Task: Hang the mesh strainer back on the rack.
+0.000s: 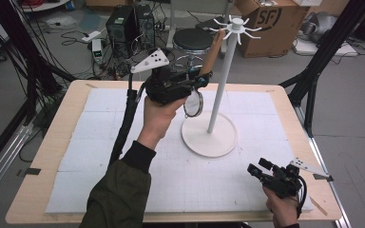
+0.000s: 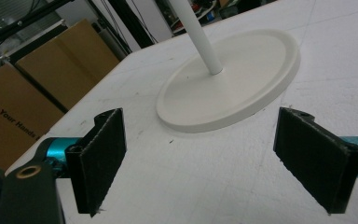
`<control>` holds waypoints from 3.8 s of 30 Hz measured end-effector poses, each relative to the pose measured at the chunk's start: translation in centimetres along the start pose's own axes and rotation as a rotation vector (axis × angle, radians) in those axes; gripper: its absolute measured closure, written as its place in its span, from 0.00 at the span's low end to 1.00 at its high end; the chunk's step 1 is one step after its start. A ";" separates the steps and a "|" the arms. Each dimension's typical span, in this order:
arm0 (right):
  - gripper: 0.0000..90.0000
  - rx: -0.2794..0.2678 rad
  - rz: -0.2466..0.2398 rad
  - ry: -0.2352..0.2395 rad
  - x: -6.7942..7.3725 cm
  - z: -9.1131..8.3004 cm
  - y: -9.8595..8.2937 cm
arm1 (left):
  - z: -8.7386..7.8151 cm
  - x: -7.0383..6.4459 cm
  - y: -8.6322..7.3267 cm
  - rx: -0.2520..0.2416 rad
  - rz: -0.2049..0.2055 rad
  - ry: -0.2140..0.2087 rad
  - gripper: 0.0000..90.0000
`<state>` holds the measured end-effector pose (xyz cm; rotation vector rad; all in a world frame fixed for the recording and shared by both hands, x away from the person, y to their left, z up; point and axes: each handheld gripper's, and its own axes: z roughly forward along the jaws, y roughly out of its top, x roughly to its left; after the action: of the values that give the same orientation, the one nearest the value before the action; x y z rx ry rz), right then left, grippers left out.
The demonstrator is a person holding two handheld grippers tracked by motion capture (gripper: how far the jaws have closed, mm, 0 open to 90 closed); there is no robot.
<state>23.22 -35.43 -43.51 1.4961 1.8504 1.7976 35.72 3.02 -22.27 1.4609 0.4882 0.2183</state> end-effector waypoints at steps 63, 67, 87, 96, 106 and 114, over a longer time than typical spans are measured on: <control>0.18 0.007 0.005 -0.007 0.3 -0.9 -0.6 | 0.4 1.1 -2.0 0.030 -0.061 0.046 0.40; 0.18 0.003 -0.004 -0.004 0.5 -0.7 -0.6 | -1.0 1.0 -3.1 0.025 -0.015 0.052 0.30; 0.18 0.007 -0.031 -0.006 1.8 0.1 -0.6 | -8.3 0.6 -7.9 0.019 -0.006 0.046 0.25; 0.18 0.004 -0.049 0.005 2.0 1.0 -0.2 | -12.5 1.8 -10.7 -0.003 -0.062 0.070 0.25; 0.18 0.003 -0.082 0.017 2.7 1.7 0.0 | -15.4 1.9 -13.7 0.045 -0.070 0.110 0.25; 0.18 0.010 -0.124 0.030 3.5 2.7 -0.1 | -18.1 2.3 -16.5 0.068 -0.118 0.154 0.25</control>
<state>23.36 -31.17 -42.52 1.3321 1.9230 1.7661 27.24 18.37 -39.53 1.4825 0.7105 0.2230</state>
